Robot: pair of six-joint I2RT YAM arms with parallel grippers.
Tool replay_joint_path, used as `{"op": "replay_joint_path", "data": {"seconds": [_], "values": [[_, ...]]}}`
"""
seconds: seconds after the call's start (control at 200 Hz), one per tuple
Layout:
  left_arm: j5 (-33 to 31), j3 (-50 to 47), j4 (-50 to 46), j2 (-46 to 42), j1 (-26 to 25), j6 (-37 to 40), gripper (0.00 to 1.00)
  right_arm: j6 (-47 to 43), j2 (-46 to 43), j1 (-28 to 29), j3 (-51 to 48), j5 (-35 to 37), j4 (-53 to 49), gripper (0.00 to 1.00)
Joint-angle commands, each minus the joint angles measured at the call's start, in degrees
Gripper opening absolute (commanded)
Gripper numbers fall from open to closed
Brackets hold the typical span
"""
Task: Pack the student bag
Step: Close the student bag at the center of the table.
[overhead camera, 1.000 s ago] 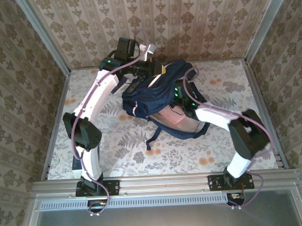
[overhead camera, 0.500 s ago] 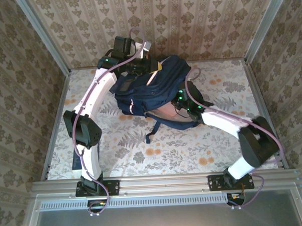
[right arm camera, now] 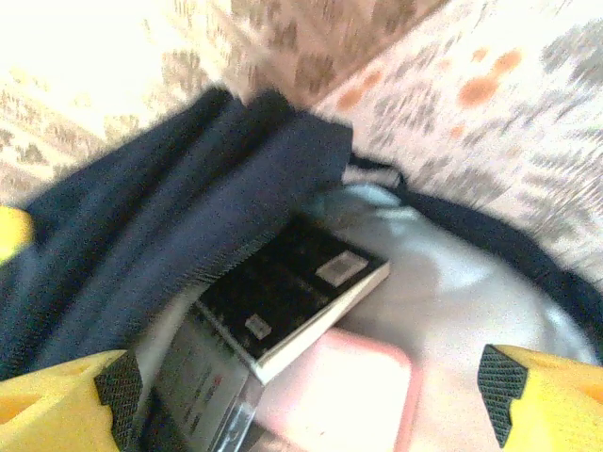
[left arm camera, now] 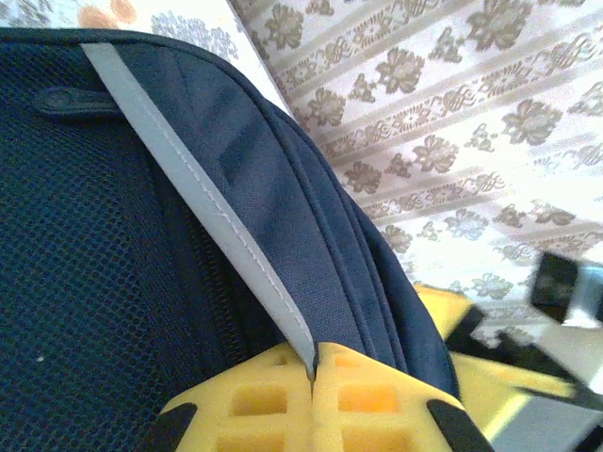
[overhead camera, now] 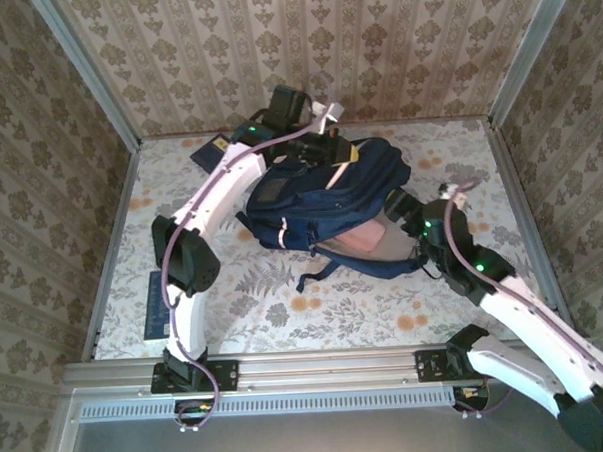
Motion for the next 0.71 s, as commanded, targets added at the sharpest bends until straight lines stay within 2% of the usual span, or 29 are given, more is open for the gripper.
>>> {"op": "replay_joint_path", "data": {"seconds": [0.0,0.035,0.1,0.325,0.425,0.475,0.605,0.7], "values": [[0.45,4.39,1.94,1.15,-2.77,2.13,0.00,-6.86,-2.19,-0.66,2.07,8.59,-8.74,0.94],[-0.09,5.20,0.99,2.19,-3.71,2.47,0.00,-7.91,-2.48,-0.77,2.68,8.94,-9.46,0.95],[-2.04,6.17,-0.57,3.54,-4.51,3.01,0.07,-9.01,-2.59,-0.88,3.89,9.61,-11.71,0.95],[-8.59,3.45,-0.54,3.51,-3.05,4.44,0.10,-10.67,-3.97,-0.88,6.60,9.68,-15.39,0.95],[-7.37,3.52,0.51,4.37,-1.87,2.78,0.09,-12.90,-4.79,-0.88,7.83,7.09,-14.07,0.95],[-6.85,3.69,0.88,4.16,-2.03,2.45,0.12,-14.65,-5.05,-0.91,8.33,5.29,-12.67,0.95],[-8.69,3.61,-1.08,1.30,-1.45,3.59,0.44,-18.31,-3.78,-0.92,11.88,2.53,-11.58,0.95],[-13.22,1.91,-3.51,-3.75,1.35,5.68,0.56,-20.87,-1.73,-0.88,15.11,0.49,-11.65,0.94]]}}
